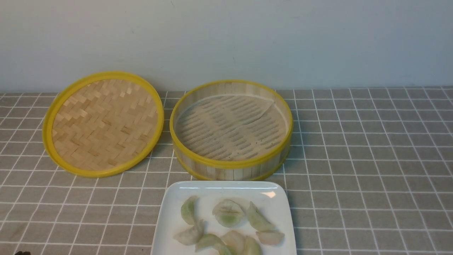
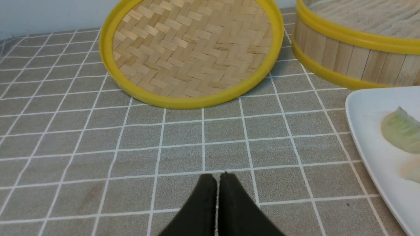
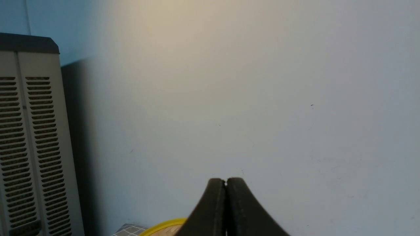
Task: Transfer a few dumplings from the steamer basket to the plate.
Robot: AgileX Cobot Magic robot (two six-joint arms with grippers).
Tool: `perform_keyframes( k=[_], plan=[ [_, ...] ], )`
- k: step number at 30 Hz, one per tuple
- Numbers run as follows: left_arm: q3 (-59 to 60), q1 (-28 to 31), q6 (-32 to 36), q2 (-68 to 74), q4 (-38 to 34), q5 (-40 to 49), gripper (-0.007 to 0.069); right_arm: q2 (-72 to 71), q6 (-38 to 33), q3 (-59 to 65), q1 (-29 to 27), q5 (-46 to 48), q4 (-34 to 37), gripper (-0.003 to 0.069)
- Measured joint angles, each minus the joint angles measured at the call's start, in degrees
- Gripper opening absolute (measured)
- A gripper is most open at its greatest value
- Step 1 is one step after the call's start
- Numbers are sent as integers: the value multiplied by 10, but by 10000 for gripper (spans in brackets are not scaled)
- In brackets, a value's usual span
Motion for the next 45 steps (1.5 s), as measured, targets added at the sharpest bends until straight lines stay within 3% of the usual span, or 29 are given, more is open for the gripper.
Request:
perform_keyframes(
  k=[21, 24, 26, 27, 29, 33, 40, 45],
  plan=[
    [0, 0, 0, 0, 0, 0, -5, 0, -4, 0, 0, -1, 8, -15],
    [0, 0, 0, 0, 0, 1, -5, 0, -49, 0, 0, -4, 62, -15],
    [0, 0, 0, 0, 0, 1, -5, 0, -134, 2, 0, -6, 132, -15],
    [0, 0, 0, 0, 0, 1, -5, 0, -142, 2, 0, -6, 139, -15],
    [0, 0, 0, 0, -1, 1, -5, 0, -237, 9, 0, -14, 226, -15],
    [0, 0, 0, 0, -1, 1, -5, 0, -333, 9, 0, -16, 307, -15],
    [0, 0, 0, 0, -1, 1, -5, 0, -365, 19, -10, 7, 324, -15],
    [0, 0, 0, 0, -1, 1, -5, 0, -365, 69, -148, 33, 322, -15]
  ],
)
